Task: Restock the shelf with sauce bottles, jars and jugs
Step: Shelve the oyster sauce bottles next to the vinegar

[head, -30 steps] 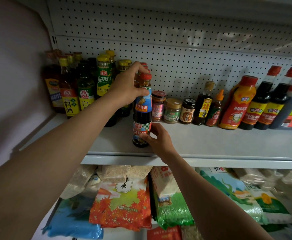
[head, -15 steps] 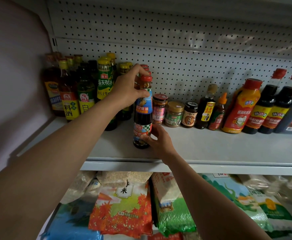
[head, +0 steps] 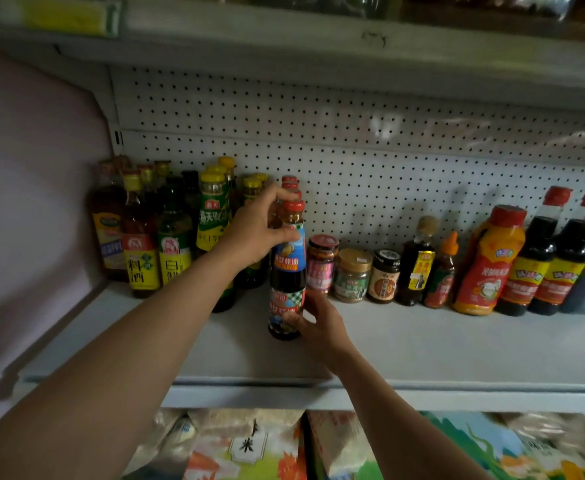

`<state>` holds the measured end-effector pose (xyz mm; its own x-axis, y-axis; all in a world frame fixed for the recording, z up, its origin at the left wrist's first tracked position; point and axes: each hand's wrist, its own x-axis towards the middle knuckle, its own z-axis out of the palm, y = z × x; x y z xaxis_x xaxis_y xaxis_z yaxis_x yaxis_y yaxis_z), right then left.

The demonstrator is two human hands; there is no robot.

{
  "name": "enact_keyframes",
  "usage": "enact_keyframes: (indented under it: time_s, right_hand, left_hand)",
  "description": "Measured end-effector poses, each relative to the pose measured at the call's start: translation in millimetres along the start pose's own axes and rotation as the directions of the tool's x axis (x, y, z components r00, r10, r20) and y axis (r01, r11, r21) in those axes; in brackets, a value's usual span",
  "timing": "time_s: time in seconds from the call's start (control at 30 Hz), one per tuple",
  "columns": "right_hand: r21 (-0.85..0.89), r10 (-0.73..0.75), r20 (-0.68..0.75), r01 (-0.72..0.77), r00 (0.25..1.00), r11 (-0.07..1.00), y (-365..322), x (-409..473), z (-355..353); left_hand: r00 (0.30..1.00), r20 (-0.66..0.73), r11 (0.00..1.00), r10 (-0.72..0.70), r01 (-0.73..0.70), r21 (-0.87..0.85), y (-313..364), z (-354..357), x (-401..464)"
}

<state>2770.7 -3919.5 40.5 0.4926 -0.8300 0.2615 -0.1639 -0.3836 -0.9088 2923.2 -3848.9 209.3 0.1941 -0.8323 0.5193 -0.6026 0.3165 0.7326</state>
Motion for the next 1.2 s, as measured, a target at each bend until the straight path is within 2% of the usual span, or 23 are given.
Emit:
enact_keyframes:
  time_s: [0.77, 1.2]
  right_hand:
    - [0.001, 0.0, 0.032, 0.0, 0.999, 1.0, 10, 28, 4]
    - [-0.106, 0.111, -0.004, -0.111, 0.994, 0.988, -4, 19, 5]
  left_hand:
    - [1.0, -0.006, 1.0, -0.008, 0.008, 0.025, -19, 2, 23]
    - [0.999, -0.037, 0.999, -0.02, 0.021, 0.047, -18, 7, 17]
